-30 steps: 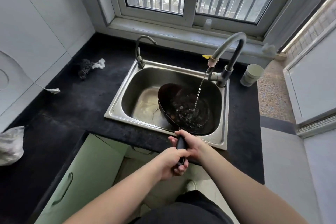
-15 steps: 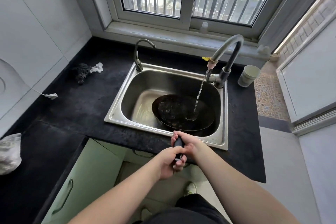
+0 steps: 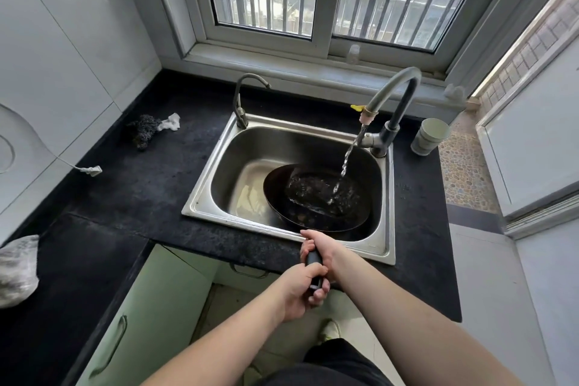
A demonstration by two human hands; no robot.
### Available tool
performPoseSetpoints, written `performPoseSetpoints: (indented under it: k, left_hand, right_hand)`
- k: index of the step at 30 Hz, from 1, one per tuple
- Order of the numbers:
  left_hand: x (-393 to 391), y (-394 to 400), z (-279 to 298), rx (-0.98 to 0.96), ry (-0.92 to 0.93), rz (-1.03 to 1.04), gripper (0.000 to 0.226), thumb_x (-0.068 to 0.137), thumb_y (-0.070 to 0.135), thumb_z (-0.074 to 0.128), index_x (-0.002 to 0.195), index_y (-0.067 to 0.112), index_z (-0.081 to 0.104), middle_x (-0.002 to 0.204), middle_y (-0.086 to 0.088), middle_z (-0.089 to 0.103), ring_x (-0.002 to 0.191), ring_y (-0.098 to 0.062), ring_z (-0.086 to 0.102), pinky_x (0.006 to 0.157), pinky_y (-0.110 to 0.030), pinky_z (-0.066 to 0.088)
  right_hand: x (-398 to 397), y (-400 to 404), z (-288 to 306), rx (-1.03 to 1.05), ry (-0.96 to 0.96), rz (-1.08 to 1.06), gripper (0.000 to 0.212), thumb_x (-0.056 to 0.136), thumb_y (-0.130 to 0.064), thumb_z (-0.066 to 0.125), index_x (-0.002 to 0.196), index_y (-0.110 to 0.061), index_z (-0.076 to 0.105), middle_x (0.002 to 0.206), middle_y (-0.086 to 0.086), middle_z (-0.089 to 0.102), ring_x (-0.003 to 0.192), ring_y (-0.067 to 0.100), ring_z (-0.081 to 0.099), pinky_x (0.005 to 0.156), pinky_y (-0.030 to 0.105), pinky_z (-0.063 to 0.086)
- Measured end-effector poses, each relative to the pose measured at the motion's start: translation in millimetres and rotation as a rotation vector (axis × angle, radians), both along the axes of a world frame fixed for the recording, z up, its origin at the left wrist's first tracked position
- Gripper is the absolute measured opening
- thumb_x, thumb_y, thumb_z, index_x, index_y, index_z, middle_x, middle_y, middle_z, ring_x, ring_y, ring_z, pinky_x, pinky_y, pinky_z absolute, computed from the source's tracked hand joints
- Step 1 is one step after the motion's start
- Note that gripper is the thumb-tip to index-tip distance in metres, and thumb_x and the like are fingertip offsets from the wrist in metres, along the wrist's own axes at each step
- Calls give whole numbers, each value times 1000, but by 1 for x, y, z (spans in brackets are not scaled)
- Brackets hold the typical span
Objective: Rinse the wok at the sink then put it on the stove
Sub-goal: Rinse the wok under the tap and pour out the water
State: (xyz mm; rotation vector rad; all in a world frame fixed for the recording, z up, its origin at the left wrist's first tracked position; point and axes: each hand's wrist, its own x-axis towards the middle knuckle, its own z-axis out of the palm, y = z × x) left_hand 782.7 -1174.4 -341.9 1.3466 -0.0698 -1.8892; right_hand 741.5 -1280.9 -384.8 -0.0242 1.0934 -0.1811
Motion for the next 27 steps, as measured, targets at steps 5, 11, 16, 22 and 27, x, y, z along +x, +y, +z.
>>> performPoseSetpoints:
  k: [5,11,16,22,27]
  left_hand:
    - [0,2,-1,-21,-11,-18,17,97,7,41,80,8,44,50,-5,50,32,-9,35,33,-14,21]
    - [-1,6,-3,-50,-4,-24,13,97,6,41,85,9,45,52,-7,50,33,-9,37,33,-15,23]
    - [-8,17,-11,-101,-41,-73,9,97,6,41,89,7,46,53,-7,53,36,-12,41,35,-18,25]
    - [-10,33,-13,-155,-112,-124,14,96,3,41,86,8,49,60,-5,56,44,-12,50,44,-21,40]
    - [-6,40,-12,-215,-128,-155,15,96,-1,42,88,7,51,61,-3,59,48,-10,54,50,-20,45]
  right_hand:
    - [1,2,3,-29,54,20,46,99,-13,43,54,-13,34,31,-6,31,21,5,30,30,9,30]
    - [-1,6,4,-48,63,11,47,98,-13,42,51,-14,34,31,-7,31,21,5,30,29,9,29]
    - [-7,16,2,-128,83,62,43,98,-16,44,56,-18,34,34,-10,31,24,3,29,29,12,29]
    - [-9,34,-2,-284,117,94,33,99,-15,44,67,-19,37,38,-11,31,26,1,30,30,14,31]
    - [-8,42,1,-360,109,86,32,99,-14,46,69,-19,35,41,-10,31,29,1,30,32,15,32]
